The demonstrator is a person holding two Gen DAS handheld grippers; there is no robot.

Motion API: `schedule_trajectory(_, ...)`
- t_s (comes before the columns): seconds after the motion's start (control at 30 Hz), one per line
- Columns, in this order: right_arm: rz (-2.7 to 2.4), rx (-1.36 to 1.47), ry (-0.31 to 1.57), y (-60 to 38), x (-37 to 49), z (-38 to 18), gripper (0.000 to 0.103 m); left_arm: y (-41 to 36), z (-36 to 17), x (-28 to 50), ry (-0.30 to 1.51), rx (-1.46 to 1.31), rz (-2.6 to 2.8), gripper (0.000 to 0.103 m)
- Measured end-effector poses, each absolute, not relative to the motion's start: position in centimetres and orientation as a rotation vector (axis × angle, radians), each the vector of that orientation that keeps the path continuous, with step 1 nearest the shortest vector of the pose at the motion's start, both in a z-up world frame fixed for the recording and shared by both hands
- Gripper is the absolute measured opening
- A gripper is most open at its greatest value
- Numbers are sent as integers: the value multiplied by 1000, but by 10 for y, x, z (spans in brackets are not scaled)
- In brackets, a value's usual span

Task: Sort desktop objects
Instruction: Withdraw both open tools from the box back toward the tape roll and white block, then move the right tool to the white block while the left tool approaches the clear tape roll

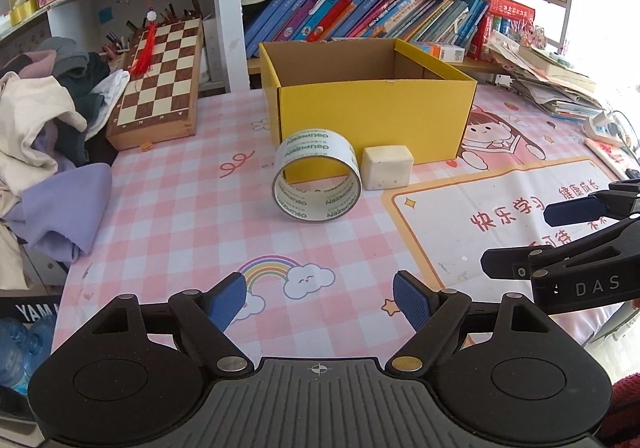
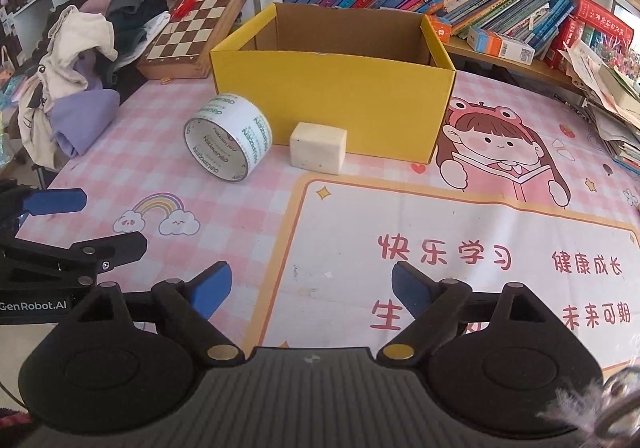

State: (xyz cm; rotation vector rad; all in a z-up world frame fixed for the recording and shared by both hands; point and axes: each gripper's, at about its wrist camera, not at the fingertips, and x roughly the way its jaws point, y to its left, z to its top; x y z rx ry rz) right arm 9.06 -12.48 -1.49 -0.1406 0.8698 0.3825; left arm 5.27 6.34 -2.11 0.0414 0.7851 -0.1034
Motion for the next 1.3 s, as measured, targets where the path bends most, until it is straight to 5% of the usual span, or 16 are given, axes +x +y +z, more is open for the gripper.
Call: schedule_trajectory(1.3,474,-195,908,-124,144,-24,84,55,-29,93,807,-23,-31,83)
